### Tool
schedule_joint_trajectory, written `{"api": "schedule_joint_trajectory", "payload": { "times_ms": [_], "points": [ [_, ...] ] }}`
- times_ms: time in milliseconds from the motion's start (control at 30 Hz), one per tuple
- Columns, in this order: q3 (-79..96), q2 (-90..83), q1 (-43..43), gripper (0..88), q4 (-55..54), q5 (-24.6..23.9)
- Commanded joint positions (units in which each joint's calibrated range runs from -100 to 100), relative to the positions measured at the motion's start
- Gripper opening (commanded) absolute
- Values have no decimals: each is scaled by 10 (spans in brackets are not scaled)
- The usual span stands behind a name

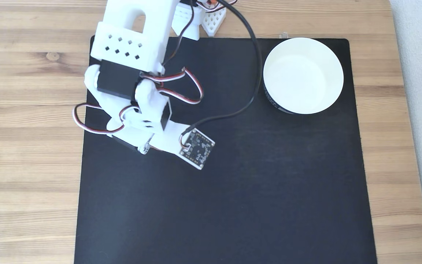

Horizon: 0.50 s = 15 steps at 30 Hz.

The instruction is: Pick up the toy and place it on the plate

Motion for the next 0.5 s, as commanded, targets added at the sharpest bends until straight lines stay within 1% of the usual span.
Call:
{"api": "schedule_joint_trajectory", "payload": {
  "times_ms": [0,133,467],
  "points": [
    [-14,-2,3,24,29,15],
    [-19,-1,5,28,53,14],
    [-20,-2,5,30,46,14]
  ]
}}
